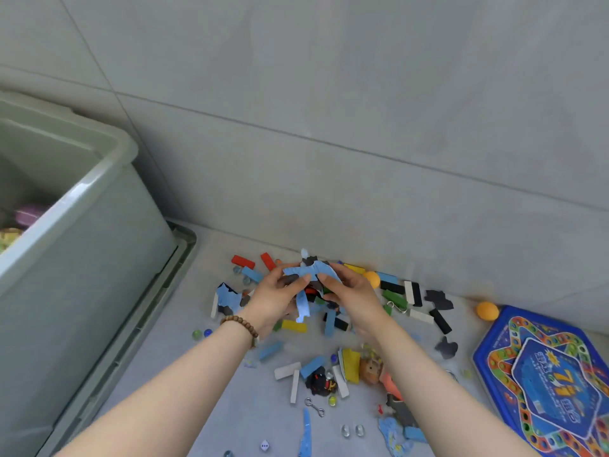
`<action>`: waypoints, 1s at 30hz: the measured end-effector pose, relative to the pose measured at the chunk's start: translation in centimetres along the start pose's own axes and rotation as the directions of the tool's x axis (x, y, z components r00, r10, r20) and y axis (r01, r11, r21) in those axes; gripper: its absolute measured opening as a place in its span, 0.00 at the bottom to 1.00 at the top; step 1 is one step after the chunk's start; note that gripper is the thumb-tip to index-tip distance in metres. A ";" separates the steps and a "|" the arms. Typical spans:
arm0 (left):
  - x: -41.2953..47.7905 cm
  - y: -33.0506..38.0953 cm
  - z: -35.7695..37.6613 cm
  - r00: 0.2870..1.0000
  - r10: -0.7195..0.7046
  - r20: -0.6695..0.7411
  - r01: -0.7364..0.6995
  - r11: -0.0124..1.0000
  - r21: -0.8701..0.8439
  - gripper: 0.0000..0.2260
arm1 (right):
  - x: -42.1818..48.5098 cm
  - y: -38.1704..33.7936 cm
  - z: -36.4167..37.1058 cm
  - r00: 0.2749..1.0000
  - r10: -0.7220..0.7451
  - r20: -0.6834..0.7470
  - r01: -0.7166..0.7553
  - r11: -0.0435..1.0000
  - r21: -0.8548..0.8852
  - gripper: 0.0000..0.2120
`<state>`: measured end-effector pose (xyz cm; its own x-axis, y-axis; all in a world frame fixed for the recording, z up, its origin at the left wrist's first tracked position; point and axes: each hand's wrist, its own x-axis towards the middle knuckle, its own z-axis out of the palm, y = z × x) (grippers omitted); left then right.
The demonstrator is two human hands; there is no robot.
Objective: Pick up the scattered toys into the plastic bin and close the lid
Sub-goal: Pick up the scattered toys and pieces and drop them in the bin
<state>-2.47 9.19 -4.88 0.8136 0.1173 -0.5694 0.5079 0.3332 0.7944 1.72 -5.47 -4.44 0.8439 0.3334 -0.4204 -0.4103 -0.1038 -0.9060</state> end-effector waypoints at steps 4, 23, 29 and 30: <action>-3.3 7.1 -2.0 0.994 0.101 -0.031 -0.101 0.995 0.014 0.12 | -0.8 -7.9 3.8 0.995 -0.082 0.051 0.083 0.996 -0.023 0.09; -20.1 15.8 -35.5 0.840 0.193 -0.507 -0.169 0.981 0.094 0.17 | -3.1 -15.0 40.8 0.878 -0.054 0.476 0.320 0.805 -0.499 0.16; -20.2 11.4 -38.5 0.792 0.105 -0.601 0.095 0.952 0.292 0.27 | -1.6 -13.7 38.6 0.757 -0.164 0.633 0.650 0.078 -0.756 0.19; -20.2 11.4 -38.2 0.798 0.120 -0.591 0.101 0.939 0.328 0.27 | -1.3 -13.9 37.7 0.762 -0.154 0.629 0.640 0.025 -0.768 0.20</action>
<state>-23.88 46.33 7.59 0.5429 0.6865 -0.4837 0.6523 0.0180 0.7577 -6.66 30.86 10.56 0.4885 0.8596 -0.1502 0.7952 -0.5094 -0.3290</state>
